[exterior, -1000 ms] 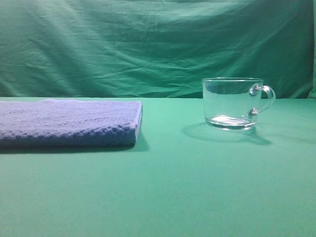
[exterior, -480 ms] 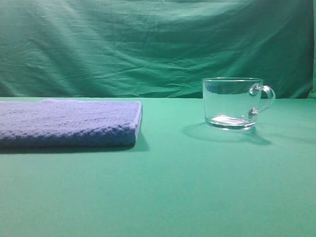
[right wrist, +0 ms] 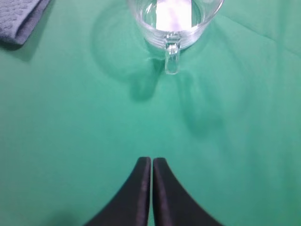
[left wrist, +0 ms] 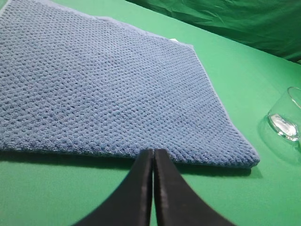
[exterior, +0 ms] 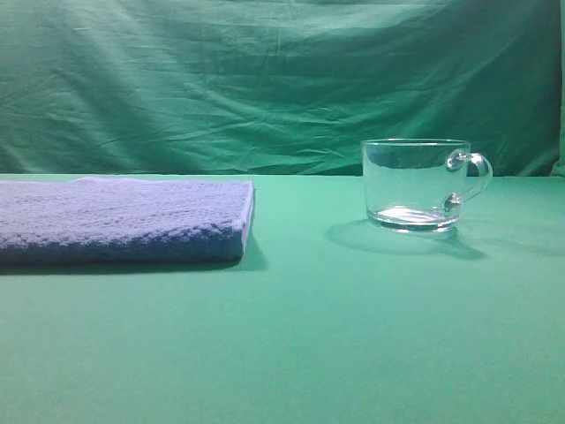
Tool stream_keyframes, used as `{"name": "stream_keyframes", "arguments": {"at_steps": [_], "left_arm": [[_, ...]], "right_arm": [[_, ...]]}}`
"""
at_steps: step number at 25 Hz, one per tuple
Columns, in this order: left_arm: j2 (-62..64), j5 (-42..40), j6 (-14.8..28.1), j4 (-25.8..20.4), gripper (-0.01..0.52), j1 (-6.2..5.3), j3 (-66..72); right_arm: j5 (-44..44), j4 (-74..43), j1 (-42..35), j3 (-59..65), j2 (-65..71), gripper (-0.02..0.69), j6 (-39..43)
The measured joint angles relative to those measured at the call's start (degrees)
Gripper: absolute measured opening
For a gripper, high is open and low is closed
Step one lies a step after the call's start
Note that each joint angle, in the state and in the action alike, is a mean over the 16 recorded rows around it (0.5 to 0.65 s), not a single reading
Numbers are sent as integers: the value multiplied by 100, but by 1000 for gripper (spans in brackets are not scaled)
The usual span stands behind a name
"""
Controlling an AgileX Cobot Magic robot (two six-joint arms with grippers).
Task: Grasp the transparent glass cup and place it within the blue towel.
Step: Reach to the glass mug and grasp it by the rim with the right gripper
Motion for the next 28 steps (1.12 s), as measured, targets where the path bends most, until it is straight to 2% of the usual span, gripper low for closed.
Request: {"name": "stream_keyframes", "arguments": {"at_steps": [4,13,17,20,28], "left_arm": [[0,0,0,0,0,0,0],[0,0,0,0,0,0,0],[0,0,0,0,0,0,0],[0,0,0,0,0,0,0],[0,0,0,0,0,0,0]], "right_arm": [[-123,-229,350,-422,733,107,127],[-201,-412,615,-1167,2040,456,115],[-239,-423,633,-1359,2442,572,51],[-301,-447,634,-1452,2701,605,44],[-629,-519,634,-1561,3239,585,44]]}}
